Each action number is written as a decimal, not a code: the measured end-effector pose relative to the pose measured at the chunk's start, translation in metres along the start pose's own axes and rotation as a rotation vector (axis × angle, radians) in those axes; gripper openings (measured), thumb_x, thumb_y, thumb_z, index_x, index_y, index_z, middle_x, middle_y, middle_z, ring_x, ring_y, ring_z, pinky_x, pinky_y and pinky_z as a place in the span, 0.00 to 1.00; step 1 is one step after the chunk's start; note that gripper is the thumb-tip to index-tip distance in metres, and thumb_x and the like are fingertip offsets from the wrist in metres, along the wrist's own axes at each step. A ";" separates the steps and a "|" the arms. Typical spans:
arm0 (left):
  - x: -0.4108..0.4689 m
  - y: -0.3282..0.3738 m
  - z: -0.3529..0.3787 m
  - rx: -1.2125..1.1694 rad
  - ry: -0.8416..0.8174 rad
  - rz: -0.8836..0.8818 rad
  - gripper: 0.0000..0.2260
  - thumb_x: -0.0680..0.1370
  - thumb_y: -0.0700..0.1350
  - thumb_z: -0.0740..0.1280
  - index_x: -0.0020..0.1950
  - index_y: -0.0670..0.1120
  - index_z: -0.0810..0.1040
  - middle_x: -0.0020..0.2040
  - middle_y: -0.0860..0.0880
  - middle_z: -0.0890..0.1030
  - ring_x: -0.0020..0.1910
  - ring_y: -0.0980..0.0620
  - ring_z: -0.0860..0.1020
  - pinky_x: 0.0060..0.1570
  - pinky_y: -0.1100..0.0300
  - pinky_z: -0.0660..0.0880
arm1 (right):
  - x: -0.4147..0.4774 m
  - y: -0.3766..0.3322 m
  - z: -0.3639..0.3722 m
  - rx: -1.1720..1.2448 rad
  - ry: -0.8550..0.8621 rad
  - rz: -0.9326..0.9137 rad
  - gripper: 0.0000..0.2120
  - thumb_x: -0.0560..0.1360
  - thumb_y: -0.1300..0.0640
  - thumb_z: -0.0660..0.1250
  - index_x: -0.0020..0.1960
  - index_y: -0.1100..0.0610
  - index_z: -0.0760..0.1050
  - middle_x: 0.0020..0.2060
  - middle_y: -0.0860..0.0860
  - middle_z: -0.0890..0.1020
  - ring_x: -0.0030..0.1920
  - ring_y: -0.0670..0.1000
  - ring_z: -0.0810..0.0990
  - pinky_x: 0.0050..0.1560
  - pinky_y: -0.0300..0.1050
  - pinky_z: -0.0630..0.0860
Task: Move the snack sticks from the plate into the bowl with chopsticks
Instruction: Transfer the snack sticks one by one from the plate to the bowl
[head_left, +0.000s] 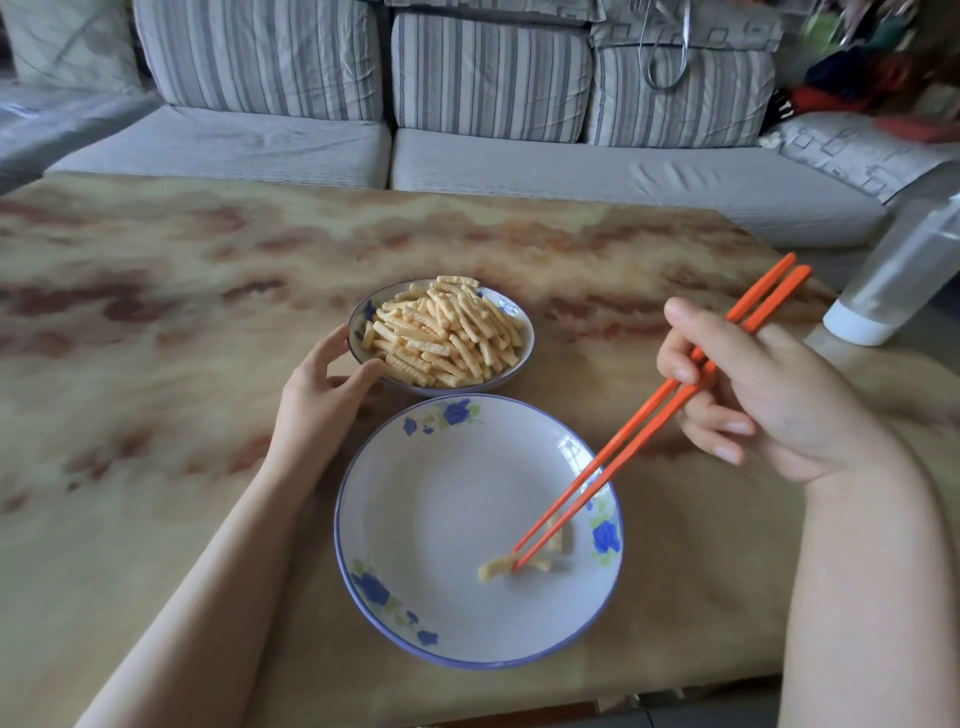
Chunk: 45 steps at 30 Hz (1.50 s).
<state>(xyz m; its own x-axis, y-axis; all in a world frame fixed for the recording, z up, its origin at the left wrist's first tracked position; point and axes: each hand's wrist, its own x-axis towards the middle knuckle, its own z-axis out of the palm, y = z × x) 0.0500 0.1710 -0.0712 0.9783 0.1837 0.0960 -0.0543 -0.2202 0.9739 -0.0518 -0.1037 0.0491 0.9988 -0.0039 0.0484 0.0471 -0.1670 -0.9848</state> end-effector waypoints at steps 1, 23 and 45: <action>0.000 0.000 0.000 0.000 0.000 0.002 0.19 0.77 0.45 0.70 0.68 0.54 0.75 0.42 0.62 0.81 0.41 0.50 0.84 0.50 0.57 0.78 | 0.002 0.001 0.001 0.040 0.024 -0.017 0.19 0.81 0.52 0.56 0.33 0.60 0.62 0.22 0.45 0.68 0.16 0.45 0.56 0.17 0.34 0.59; 0.000 -0.001 0.000 -0.006 -0.003 0.023 0.20 0.78 0.44 0.69 0.69 0.53 0.75 0.45 0.56 0.84 0.32 0.61 0.82 0.34 0.73 0.75 | 0.051 0.024 0.092 0.409 0.578 -0.269 0.21 0.83 0.55 0.55 0.32 0.59 0.67 0.18 0.47 0.65 0.17 0.50 0.63 0.20 0.40 0.65; 0.002 -0.002 -0.001 -0.005 0.001 0.022 0.20 0.77 0.44 0.70 0.69 0.54 0.75 0.44 0.58 0.83 0.31 0.61 0.81 0.36 0.71 0.75 | 0.030 0.004 0.034 0.269 0.355 -0.313 0.20 0.82 0.56 0.57 0.32 0.57 0.67 0.27 0.47 0.72 0.16 0.47 0.62 0.19 0.36 0.62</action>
<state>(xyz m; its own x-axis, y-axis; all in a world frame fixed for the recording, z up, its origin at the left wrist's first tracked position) 0.0518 0.1724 -0.0733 0.9766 0.1798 0.1177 -0.0768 -0.2199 0.9725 -0.0211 -0.0707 0.0412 0.8735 -0.3347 0.3534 0.3893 0.0444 -0.9201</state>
